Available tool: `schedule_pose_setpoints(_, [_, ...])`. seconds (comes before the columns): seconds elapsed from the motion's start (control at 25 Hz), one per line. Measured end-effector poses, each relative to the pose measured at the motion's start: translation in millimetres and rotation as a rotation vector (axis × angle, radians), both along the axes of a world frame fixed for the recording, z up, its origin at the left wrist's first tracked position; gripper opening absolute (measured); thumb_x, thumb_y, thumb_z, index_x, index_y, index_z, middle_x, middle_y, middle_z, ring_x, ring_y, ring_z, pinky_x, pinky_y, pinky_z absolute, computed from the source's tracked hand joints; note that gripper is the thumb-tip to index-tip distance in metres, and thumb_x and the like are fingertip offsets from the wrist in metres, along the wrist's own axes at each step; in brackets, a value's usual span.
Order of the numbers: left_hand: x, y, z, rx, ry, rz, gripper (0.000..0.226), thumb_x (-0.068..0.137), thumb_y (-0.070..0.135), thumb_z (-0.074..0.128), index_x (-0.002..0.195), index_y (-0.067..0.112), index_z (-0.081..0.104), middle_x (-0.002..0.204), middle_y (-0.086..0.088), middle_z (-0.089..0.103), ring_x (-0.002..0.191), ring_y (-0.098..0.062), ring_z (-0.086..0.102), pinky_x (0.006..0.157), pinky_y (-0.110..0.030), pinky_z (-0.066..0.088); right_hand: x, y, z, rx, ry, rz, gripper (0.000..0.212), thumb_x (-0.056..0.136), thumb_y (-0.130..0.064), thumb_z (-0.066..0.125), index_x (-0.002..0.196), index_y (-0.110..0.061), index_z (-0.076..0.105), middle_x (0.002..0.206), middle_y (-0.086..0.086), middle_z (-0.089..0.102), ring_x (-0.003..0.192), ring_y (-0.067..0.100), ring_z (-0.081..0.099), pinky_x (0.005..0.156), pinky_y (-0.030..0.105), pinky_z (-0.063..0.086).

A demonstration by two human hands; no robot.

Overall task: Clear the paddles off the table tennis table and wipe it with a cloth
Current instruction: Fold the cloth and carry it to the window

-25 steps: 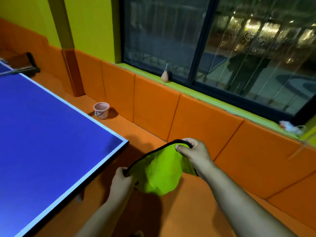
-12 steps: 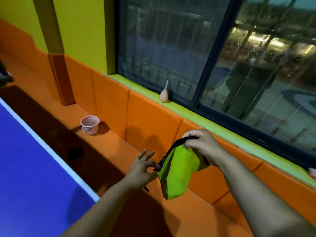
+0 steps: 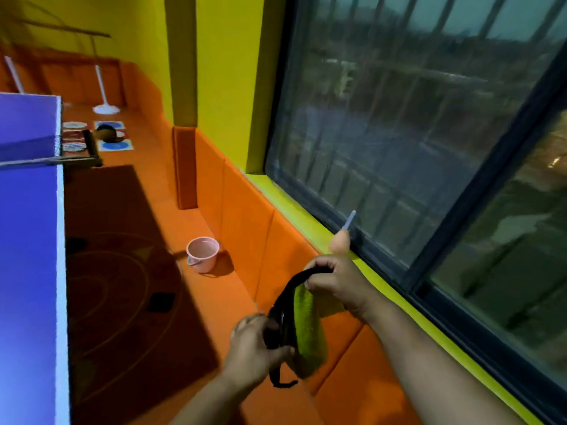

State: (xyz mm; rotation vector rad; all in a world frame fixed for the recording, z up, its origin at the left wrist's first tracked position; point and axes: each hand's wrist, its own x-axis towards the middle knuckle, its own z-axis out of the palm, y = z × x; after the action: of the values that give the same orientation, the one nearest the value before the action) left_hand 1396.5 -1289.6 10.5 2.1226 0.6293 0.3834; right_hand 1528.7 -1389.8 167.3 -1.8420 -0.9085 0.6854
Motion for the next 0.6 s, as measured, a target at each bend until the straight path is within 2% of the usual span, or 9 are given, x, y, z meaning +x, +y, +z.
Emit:
schedule_pose_setpoints(0.08, [28.1,19.1,5.1,0.027,-0.045,0.146,0.018,0.06,0.035,0.064,0.073,0.027,0.054,0.085,0.015,0.056,0.089,-0.016,0.05,0.077,-0.034,0.04,33.1,27.1,0.8,0.041,0.016,0.007,0.018,0.072,0.005,0.065,0.065,-0.012,0.065,0.061,0.001,0.061,0.061,0.011,0.055,0.061,0.023,0.043])
schedule_pose_setpoints(0.16, [43.8,47.3,5.2,0.104,-0.065,0.219,0.014,0.06,0.024,0.06,0.063,0.028,0.047,0.07,0.01,0.052,0.076,-0.02,0.05,0.064,-0.035,0.037,62.4,50.0,0.5,0.085,-0.004,-0.035,0.024,0.08,0.011,0.061,0.067,-0.009,0.065,0.05,-0.01,0.058,0.059,-0.001,0.054,0.059,0.011,0.042])
schedule_pose_setpoints(0.2, [49.6,65.9,5.3,0.139,-0.07,0.251,0.016,0.06,0.022,0.061,0.062,0.029,0.047,0.069,0.01,0.052,0.074,-0.021,0.051,0.063,-0.035,0.037,78.7,61.7,-1.3,0.097,-0.024,-0.058,0.022,0.081,0.01,0.061,0.069,-0.008,0.065,0.046,-0.015,0.056,0.055,-0.008,0.052,0.054,0.003,0.038])
schedule_pose_setpoints(0.24, [54.3,87.2,5.7,0.144,-0.069,0.275,0.017,0.063,0.019,0.064,0.065,0.029,0.05,0.07,0.009,0.055,0.074,-0.022,0.053,0.063,-0.036,0.039,93.9,73.3,-2.4,0.108,-0.043,-0.078,0.021,0.082,0.008,0.063,0.069,-0.009,0.066,0.044,-0.016,0.055,0.05,-0.01,0.05,0.05,0.002,0.035])
schedule_pose_setpoints(0.36, [72.3,159.7,15.9,-0.002,-0.021,0.315,0.022,0.074,0.013,0.066,0.075,0.026,0.049,0.069,0.002,0.06,0.066,-0.026,0.061,0.058,-0.041,0.05,143.2,116.1,-22.3,0.093,-0.059,-0.137,0.02,0.081,0.001,0.069,0.069,-0.015,0.069,0.049,-0.01,0.056,0.042,-0.002,0.045,0.044,0.012,0.034])
schedule_pose_setpoints(0.52, [106.0,268.5,32.1,0.248,0.182,0.165,0.021,0.08,0.015,0.06,0.092,0.02,0.044,0.081,-0.002,0.061,0.075,-0.026,0.061,0.065,-0.039,0.049,195.1,174.3,-53.6,0.023,-0.065,-0.224,0.015,0.079,-0.005,0.074,0.069,-0.016,0.07,0.063,0.001,0.063,0.058,0.01,0.056,0.057,0.024,0.041])
schedule_pose_setpoints(0.6, [124.1,330.0,37.2,0.307,0.237,0.068,0.023,0.081,0.016,0.058,0.102,0.019,0.048,0.089,-0.002,0.06,0.08,-0.026,0.06,0.068,-0.041,0.049,214.5,209.9,-70.0,-0.029,-0.098,-0.233,0.019,0.078,-0.007,0.076,0.065,-0.019,0.068,0.062,-0.004,0.065,0.058,0.005,0.057,0.058,0.025,0.042])
